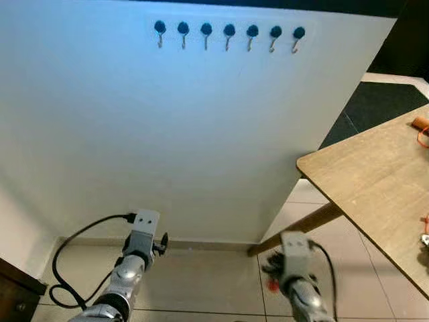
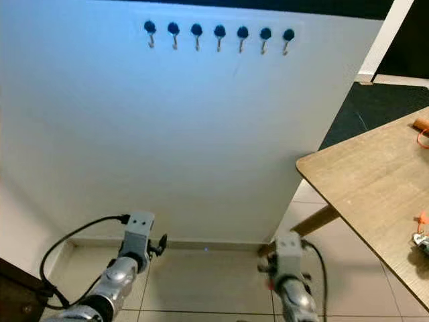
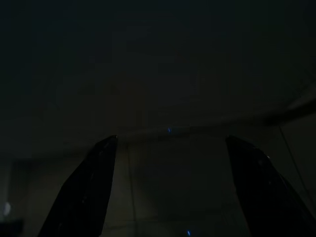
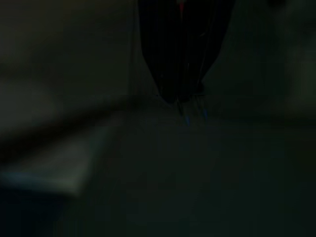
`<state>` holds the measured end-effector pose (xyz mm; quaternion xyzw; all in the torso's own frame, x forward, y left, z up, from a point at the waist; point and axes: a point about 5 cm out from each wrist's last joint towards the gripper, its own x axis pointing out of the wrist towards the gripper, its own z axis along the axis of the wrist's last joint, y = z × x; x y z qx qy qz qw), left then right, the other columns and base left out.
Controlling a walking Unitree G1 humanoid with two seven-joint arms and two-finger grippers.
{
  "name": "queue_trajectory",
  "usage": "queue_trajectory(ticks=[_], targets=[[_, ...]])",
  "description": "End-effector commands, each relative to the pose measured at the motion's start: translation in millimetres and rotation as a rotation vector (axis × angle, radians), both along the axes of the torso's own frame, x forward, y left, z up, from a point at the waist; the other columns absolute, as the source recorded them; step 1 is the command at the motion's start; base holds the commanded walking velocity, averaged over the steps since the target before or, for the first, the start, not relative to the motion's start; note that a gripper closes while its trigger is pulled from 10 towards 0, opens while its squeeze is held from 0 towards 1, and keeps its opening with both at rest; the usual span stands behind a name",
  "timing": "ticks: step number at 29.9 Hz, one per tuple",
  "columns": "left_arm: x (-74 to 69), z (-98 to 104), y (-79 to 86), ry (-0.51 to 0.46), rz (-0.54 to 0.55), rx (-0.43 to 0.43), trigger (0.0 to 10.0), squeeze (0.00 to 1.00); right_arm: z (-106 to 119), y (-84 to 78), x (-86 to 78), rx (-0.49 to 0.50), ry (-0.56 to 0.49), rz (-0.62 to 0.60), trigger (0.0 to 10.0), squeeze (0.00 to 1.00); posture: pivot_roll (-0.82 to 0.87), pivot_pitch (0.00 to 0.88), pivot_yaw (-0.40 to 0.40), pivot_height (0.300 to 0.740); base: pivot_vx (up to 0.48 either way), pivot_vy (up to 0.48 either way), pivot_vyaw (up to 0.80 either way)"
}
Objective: Hang keys on a hook
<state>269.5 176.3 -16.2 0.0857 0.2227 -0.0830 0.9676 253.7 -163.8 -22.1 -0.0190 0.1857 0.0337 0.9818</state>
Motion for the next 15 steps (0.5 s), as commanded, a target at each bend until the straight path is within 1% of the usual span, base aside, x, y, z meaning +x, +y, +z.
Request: queue_trajectory(ticks=[1,2,3,4,6,7,8,9,10,11,14,15], targets=[[5.3,7.3,4.2,-0.036,-0.045,0.025,10.0,0.0,16.6,3.9,12.3,0.012,-0.108,0.021,10.0,0.0,0.06,0.005,-0.029,0.74,0.0,0.0,0.0],[8.9,11.5,5.1,-0.056,-0.055,0.024,10.0,0.0,26.6,7.7,19.8,0.018,-0.164,0.036,10.0,0.0,0.06,0.01,-0.029,0.74,0.0,0.0,0.0],[8.9,11.5,5.1,-0.056,-0.055,0.024,10.0,0.0,26.6,7.7,19.8,0.018,-0.164,0.036,10.0,0.0,0.06,0.01,-0.029,0.74,0.0,0.0,0.0],[12.1,15.6,5.9,-0.076,-0.059,0.016,10.0,0.0,35.9,11.1,26.0,0.025,-0.213,0.049,10.0,0.0,0.06,0.01,-0.029,0.74,0.0,0.0,0.0],[18.8,24.9,6.0,-0.123,-0.099,0.034,10.0,0.0,61.6,16.0,40.2,0.038,-0.342,0.063,10.0,0.0,0.06,0.017,-0.034,0.74,0.0,0.0,0.0],[24.6,36.9,0.7,-0.191,-0.173,0.022,10.0,0.0,90.0,16.8,51.0,0.051,-0.48,0.055,10.0,0.0,0.06,0.019,-0.037,0.74,0.0,0.0,0.0],[24.6,36.9,0.7,-0.191,-0.173,0.022,10.0,0.0,90.0,16.8,51.0,0.051,-0.48,0.055,10.0,0.0,0.06,0.019,-0.037,0.74,0.0,0.0,0.0],[26.5,42.6,-2.6,-0.224,-0.207,0.009,10.0,0.0,101.0,15.9,54.2,0.049,-0.531,0.047,10.0,0.0,0.06,0.019,-0.037,0.74,0.0,0.0,0.0],[29.2,55.6,-10.6,-0.296,-0.287,-0.024,10.0,0.0,122.8,12.7,59.0,0.044,-0.632,0.025,10.0,0.0,0.05,0.023,-0.039,0.74,0.0,0.0,0.0],[29.2,55.6,-10.6,-0.296,-0.287,-0.024,10.0,0.0,122.8,12.7,59.0,0.044,-0.632,0.025,10.0,0.0,0.05,0.023,-0.039,0.74,0.0,0.0,0.0],[28.9,74.9,-23.9,-0.386,-0.407,-0.079,10.0,0.0,150.4,7.3,62.5,0.048,-0.747,-0.008,10.0,0.0,0.05,0.028,-0.048,0.74,0.0,0.432,0.0],[28.0,90.4,-32.0,-0.453,-0.44,-0.14,10.0,0.0,167.2,4.7,63.1,0.044,-0.813,-0.03,10.0,0.0,0.04,0.033,-0.051,0.74,0.0,0.48,0.0]])
